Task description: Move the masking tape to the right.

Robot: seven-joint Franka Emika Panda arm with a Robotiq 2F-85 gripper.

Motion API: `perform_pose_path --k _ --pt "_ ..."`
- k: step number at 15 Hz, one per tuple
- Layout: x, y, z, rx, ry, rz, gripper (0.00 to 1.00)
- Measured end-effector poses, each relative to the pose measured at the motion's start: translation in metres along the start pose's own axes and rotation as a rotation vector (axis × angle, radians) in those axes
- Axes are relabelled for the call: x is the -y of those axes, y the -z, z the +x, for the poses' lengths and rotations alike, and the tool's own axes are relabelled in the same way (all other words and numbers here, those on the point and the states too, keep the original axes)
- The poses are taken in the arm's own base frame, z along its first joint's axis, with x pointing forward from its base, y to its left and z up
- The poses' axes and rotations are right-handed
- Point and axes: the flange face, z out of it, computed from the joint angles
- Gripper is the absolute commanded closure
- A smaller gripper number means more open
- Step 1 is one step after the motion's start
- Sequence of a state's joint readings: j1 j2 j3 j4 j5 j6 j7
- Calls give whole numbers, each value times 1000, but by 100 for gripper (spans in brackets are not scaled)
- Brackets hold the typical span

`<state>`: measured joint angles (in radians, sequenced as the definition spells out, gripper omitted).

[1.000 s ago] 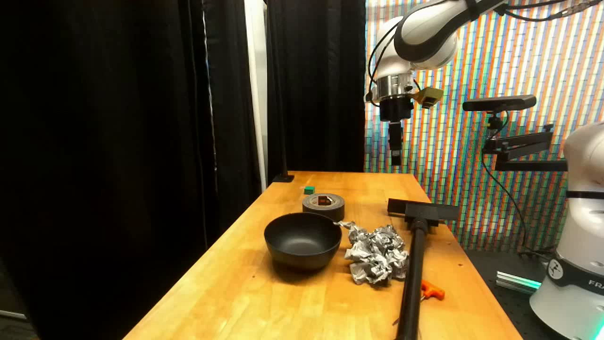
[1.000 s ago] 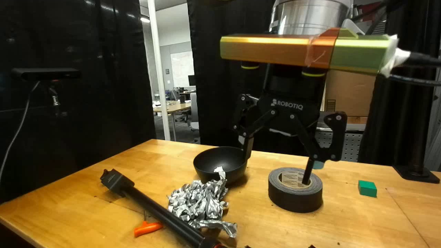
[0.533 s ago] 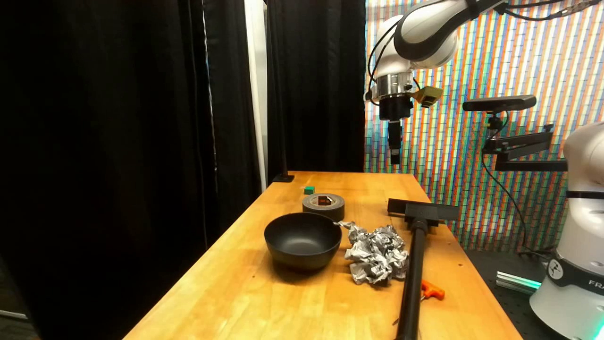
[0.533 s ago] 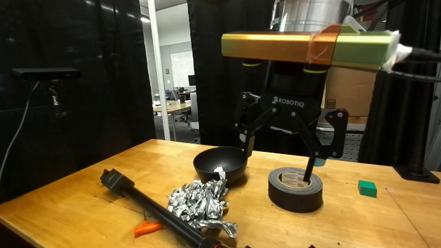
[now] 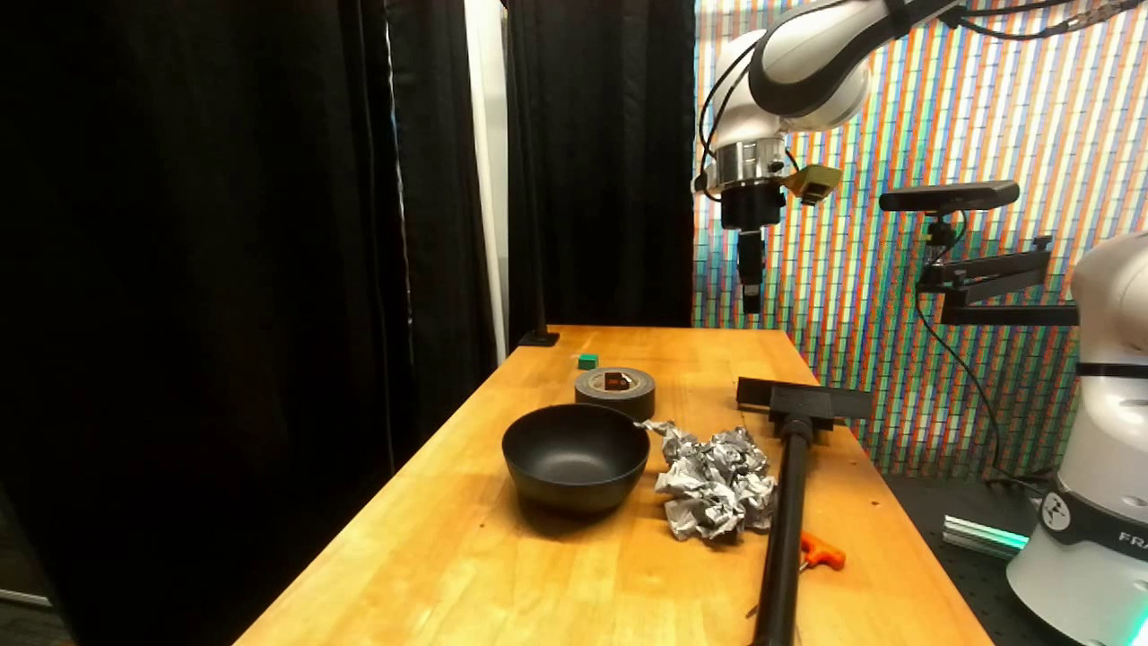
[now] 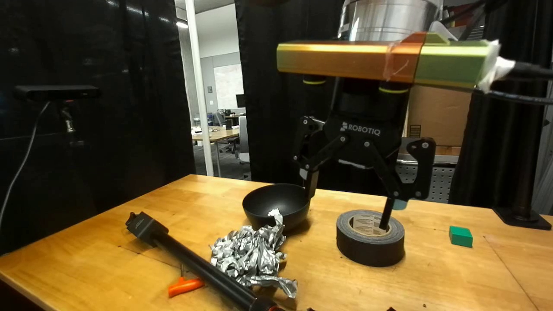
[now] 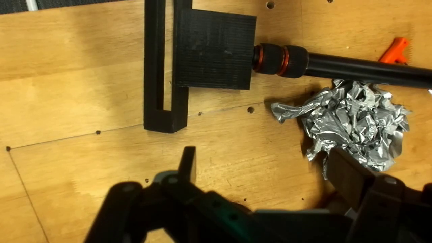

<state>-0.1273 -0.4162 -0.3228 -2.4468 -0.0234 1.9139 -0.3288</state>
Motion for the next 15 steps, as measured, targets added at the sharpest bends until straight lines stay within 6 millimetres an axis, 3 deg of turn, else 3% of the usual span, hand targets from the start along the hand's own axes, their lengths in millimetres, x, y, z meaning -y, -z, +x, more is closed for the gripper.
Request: perform_pose_path --k 4,8,15 --pt "6 6 5 -9 18 -16 0" --pt "7 26 24 -56 58 -50 0" --pt "-11 46 96 -137 116 -125 0"
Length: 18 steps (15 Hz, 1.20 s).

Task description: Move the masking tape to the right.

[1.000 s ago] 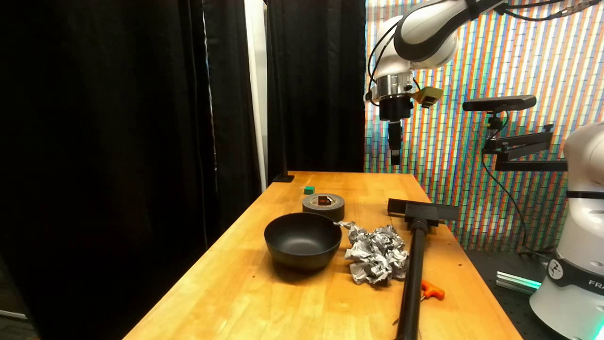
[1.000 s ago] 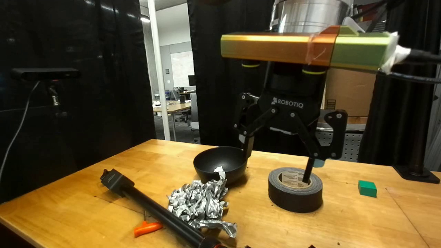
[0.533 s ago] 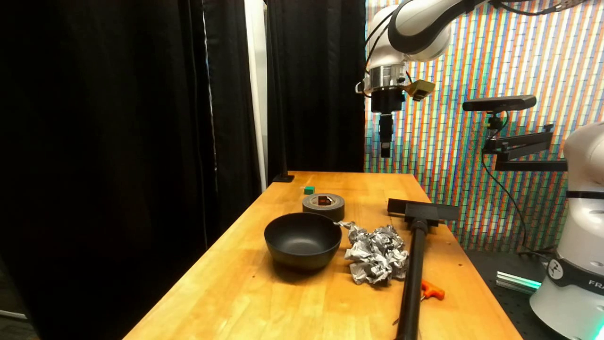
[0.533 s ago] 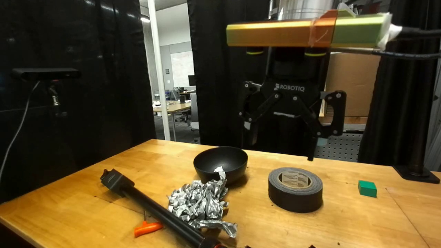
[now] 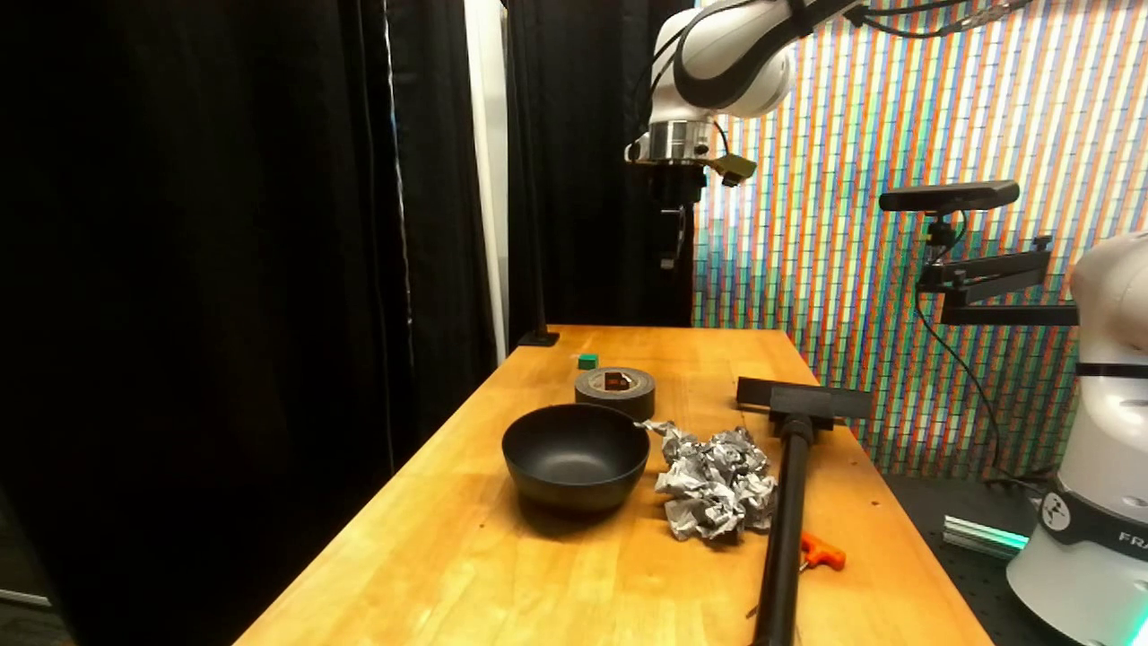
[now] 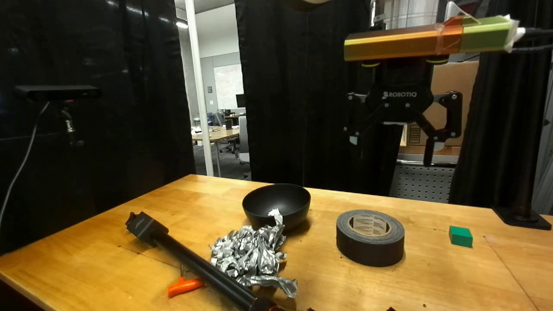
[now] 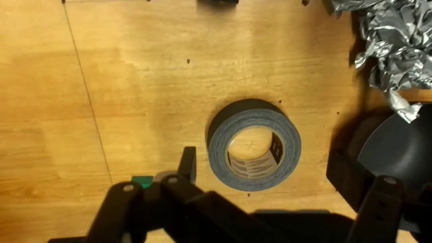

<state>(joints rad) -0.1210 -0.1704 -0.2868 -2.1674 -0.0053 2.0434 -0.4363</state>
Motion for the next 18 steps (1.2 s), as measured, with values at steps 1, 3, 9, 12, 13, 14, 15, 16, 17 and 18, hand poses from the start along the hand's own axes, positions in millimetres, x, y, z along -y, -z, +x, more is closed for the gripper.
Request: perform_pose_path --k 1,3,9,12,13,14,15,16,17,18 --pt "-2 -2 11 0 2 -9 0" --pt "-2 -11 32 15 14 -22 0" --pt "4 -54 56 92 36 -20 0" --pt "-5 -70 54 121 17 -7 0" --pt "-9 -75 52 128 8 -3 0" --pt "-12 -79 50 135 0 1 0" --pt "-15 -83 49 143 -6 3 0" --pt "-17 -88 47 152 -10 6 0" --pt "-18 -93 47 161 -11 9 0" --pt "-17 -99 46 171 -10 11 0"
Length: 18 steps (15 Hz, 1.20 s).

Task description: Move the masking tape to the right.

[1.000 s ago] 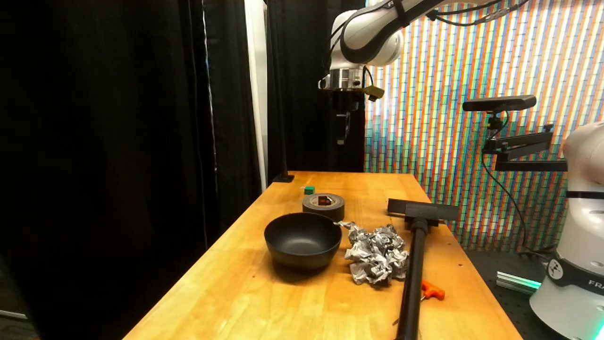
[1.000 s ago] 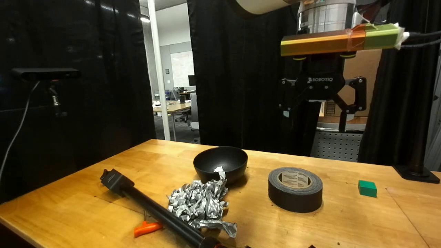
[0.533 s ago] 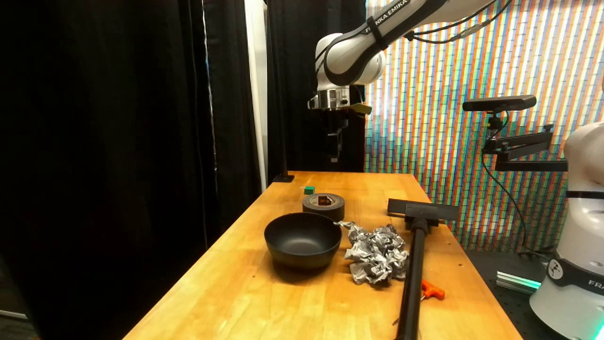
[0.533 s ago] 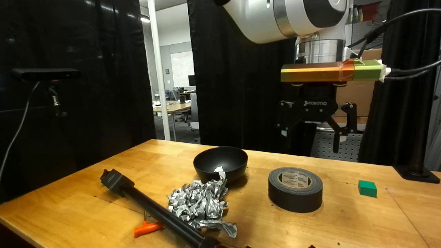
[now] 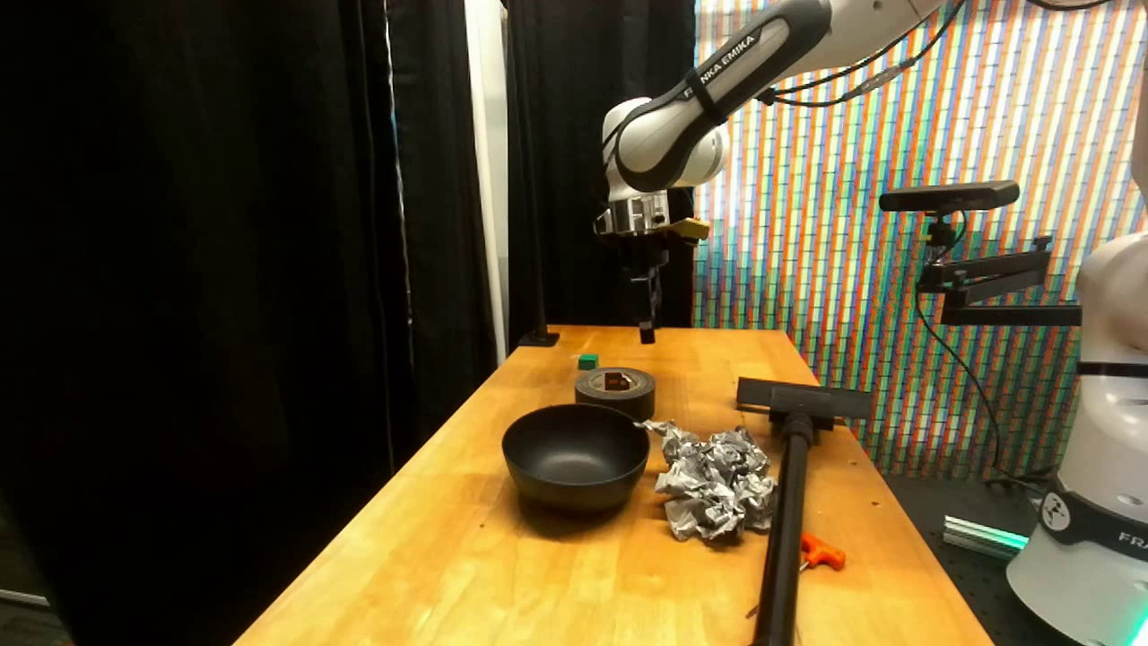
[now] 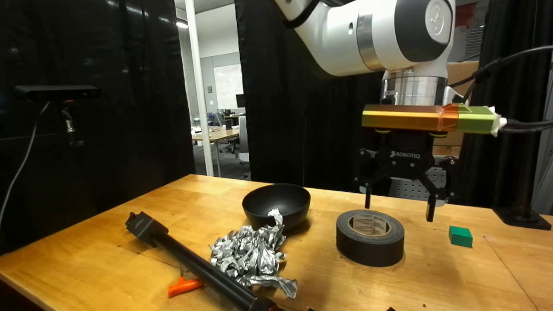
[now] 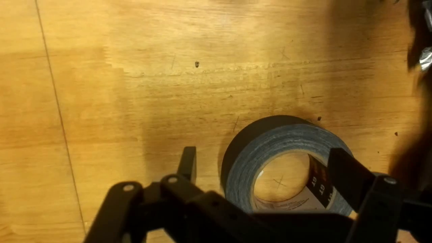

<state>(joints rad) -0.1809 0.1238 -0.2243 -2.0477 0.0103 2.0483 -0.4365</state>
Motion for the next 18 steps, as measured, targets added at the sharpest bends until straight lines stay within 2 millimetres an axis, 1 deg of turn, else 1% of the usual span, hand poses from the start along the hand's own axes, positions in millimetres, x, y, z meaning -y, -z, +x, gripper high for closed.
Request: perform_pose_path --k 5,9,12,15,18 --pt "17 -21 11 38 35 9 0" --pt "28 -29 20 49 59 11 0" --pt "29 -29 25 47 63 7 0" --pt "25 -30 33 40 62 1 0" --pt "20 -34 42 33 63 -7 0"
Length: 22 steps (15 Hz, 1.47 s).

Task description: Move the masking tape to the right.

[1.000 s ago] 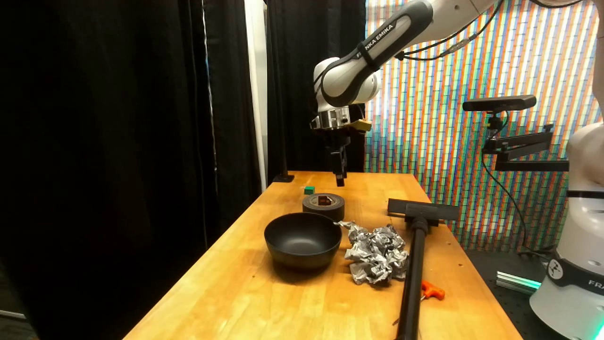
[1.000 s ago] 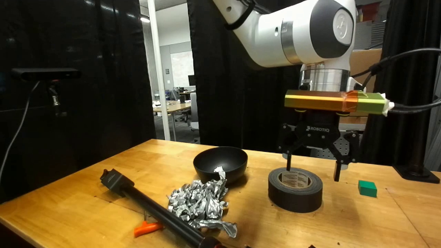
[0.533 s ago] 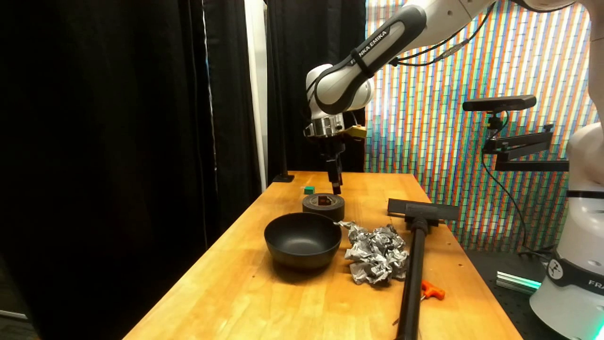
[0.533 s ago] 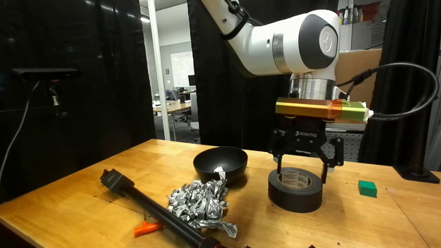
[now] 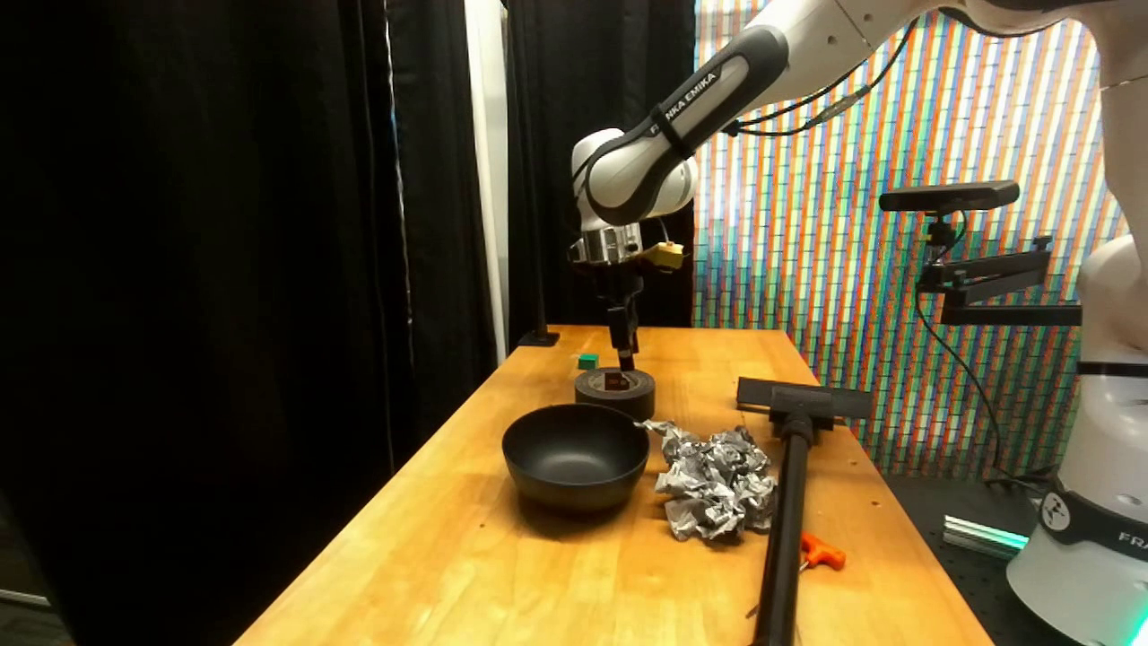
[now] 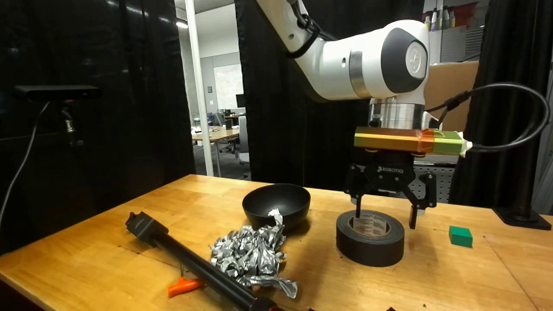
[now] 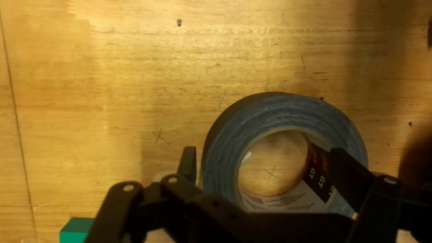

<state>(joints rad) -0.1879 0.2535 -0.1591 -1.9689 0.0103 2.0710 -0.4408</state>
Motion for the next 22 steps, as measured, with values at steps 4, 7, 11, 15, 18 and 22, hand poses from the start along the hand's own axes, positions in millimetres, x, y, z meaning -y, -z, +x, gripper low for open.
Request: perform_pose_path --k 4,7,11,15,18,22 --pt "-5 -11 16 2 16 -7 0" --pt "-11 -18 27 3 19 -10 0" --pt "-22 -26 35 5 16 -8 17" --pt "-30 -30 40 6 11 -7 58" --pt "-28 -33 42 8 15 -5 80" --pt "-27 -32 42 6 17 -3 92"
